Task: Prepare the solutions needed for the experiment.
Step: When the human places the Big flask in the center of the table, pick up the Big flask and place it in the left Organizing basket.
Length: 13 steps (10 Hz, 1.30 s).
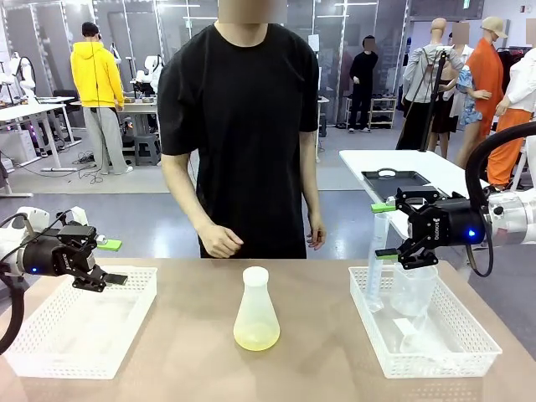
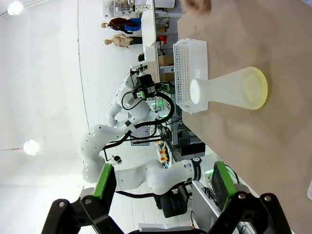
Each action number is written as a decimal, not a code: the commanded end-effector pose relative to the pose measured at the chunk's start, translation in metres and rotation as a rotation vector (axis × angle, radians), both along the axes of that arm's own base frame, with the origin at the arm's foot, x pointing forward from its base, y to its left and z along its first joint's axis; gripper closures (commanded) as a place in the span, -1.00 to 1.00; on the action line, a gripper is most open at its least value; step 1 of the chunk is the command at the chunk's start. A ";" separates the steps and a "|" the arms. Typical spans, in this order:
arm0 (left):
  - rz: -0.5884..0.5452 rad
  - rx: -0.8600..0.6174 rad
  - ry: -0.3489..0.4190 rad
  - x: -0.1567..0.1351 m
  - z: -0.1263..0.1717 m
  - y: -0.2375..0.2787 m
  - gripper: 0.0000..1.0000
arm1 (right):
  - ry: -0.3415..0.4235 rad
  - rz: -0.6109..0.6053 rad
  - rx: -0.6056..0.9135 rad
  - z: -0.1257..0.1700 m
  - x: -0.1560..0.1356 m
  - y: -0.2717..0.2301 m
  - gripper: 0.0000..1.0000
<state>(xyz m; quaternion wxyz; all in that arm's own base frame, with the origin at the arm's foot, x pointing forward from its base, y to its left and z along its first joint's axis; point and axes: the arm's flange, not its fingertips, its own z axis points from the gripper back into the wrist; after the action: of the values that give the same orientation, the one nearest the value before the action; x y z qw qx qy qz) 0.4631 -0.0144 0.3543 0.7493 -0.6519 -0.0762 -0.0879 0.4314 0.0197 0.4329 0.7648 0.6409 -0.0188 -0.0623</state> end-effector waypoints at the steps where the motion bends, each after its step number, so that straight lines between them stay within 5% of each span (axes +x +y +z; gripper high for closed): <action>1: 0.014 0.004 -0.003 0.002 0.001 -0.002 -1.00 | -0.006 -0.004 -0.003 0.002 0.000 0.000 -1.00; 9: 0.000 0.000 0.000 0.000 0.000 0.000 -1.00 | -0.006 -0.004 -0.003 0.002 0.000 0.000 -1.00; 13: -0.059 0.092 -0.190 0.015 0.023 -0.049 -1.00 | -0.006 -0.004 -0.003 0.002 0.000 0.000 -1.00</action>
<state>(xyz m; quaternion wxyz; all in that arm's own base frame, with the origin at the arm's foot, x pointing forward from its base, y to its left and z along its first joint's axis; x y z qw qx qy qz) 0.4725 -0.0498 0.3715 0.7525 -0.6334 -0.0971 -0.1520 0.4315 0.0199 0.4330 0.7650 0.6408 -0.0188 -0.0620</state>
